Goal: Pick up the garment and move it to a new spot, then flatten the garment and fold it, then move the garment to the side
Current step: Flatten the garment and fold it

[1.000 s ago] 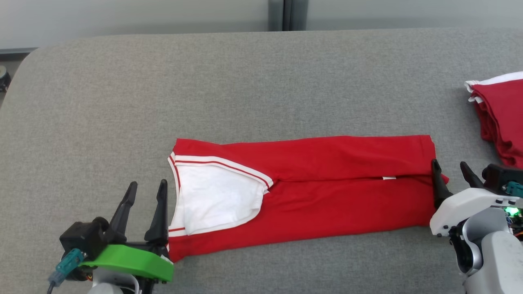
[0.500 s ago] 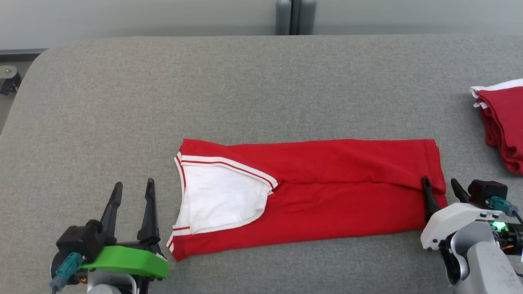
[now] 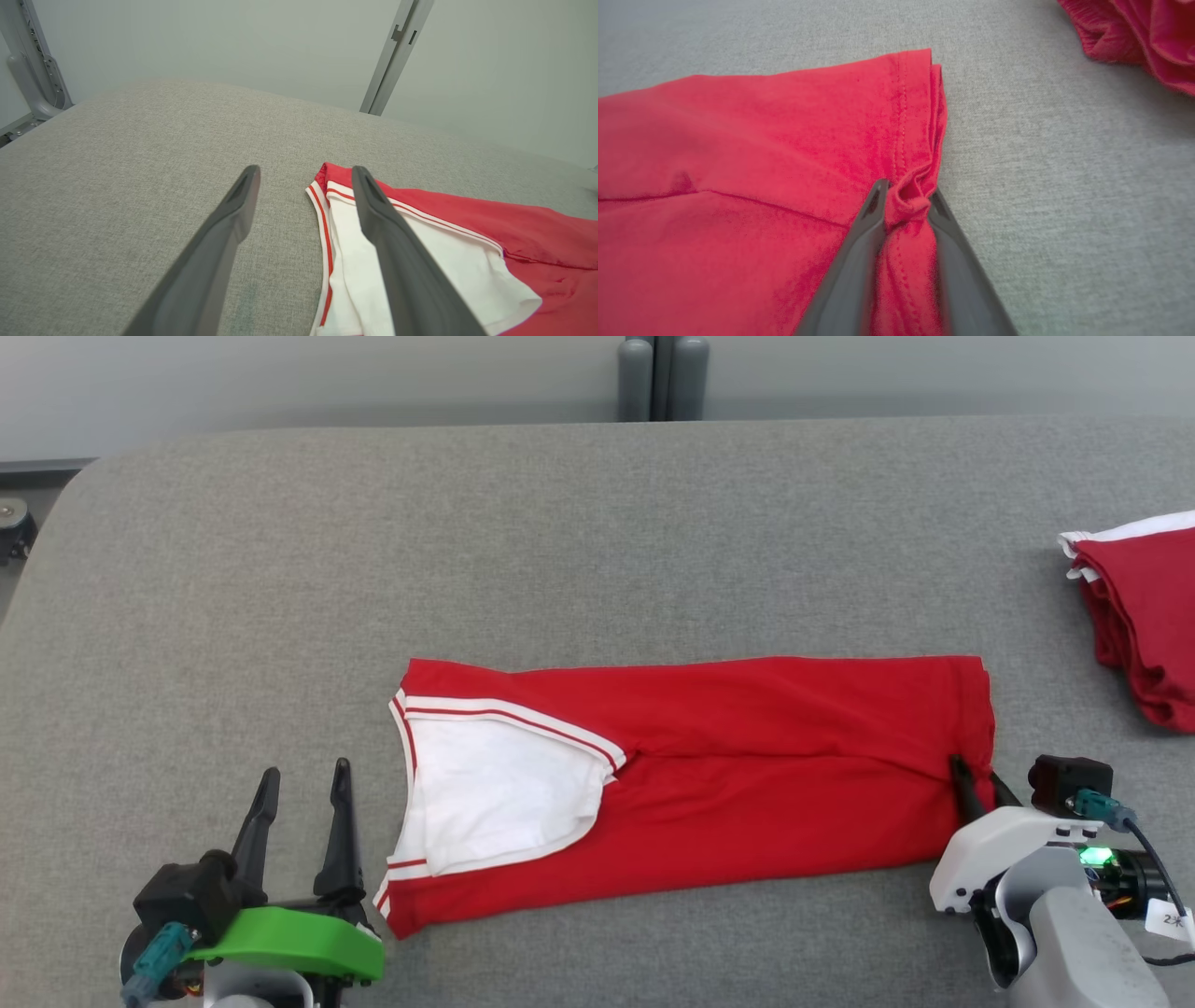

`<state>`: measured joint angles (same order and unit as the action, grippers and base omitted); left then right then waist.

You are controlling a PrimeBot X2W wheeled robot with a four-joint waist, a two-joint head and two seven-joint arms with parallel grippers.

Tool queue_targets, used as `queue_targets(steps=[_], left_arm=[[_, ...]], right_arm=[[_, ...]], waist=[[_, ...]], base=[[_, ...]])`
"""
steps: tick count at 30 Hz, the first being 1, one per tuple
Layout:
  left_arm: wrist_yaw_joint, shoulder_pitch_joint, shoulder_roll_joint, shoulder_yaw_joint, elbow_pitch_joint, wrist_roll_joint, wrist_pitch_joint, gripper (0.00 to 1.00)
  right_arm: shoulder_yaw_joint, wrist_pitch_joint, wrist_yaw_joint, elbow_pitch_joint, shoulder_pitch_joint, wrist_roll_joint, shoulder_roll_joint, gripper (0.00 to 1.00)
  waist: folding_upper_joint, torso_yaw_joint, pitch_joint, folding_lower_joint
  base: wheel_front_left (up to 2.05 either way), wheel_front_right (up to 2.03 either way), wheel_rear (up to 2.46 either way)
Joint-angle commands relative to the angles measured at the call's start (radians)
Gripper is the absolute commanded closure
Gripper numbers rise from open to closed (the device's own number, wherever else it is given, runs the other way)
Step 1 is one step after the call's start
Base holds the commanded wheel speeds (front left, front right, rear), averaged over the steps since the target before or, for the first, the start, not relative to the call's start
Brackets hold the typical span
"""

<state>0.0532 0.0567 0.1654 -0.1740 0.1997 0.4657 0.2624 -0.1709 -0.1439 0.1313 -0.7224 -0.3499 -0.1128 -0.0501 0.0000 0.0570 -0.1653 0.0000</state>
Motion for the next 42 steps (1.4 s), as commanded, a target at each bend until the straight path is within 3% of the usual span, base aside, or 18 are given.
queue_targets(steps=[1, 7, 14, 21, 30, 42], left_arm=[[0.009, -0.012, -0.005, 0.008, 0.004, -0.006, 0.003, 0.0], [0.018, -0.013, -0.022, 0.023, 0.016, -0.022, 0.003, 0.0], [0.033, -0.014, -0.043, 0.035, 0.028, -0.038, 0.003, 0.0], [0.044, -0.011, -0.057, 0.046, 0.037, -0.049, 0.003, 0.0], [0.055, 0.002, -0.069, 0.055, 0.044, -0.059, 0.003, 0.0], [0.068, 0.03, -0.086, 0.044, 0.052, -0.066, 0.003, 0.0]], right_arm=[[-0.005, -0.006, -0.001, -0.012, -0.007, 0.009, -0.003, 1.0], [-0.045, -0.005, -0.002, 0.013, -0.033, 0.019, -0.035, 1.0], [-0.086, 0.04, -0.002, 0.151, 0.011, 0.008, -0.077, 1.0], [-0.046, 0.12, -0.001, 0.339, 0.069, -0.046, -0.042, 1.0], [0.21, 0.184, -0.001, 0.507, 0.088, -0.176, -0.003, 1.0], [0.677, 0.113, -0.001, 0.42, -0.027, -0.462, -0.003, 1.0]], waist=[[0.0, -0.006, 0.001, 0.0], [0.0, -0.026, 0.01, 0.0], [0.0, -0.04, 0.021, 0.0], [0.0, -0.042, 0.026, 0.0], [0.0, -0.016, 0.031, 0.0], [0.0, 0.049, 0.016, 0.0]], base=[[0.0, 0.0, 0.0], [0.0, 0.0, 0.0], [0.0, 0.0, 0.0], [0.0, 0.0, 0.0], [0.0, 0.0, 0.0], [0.0, 0.0, 0.0]])
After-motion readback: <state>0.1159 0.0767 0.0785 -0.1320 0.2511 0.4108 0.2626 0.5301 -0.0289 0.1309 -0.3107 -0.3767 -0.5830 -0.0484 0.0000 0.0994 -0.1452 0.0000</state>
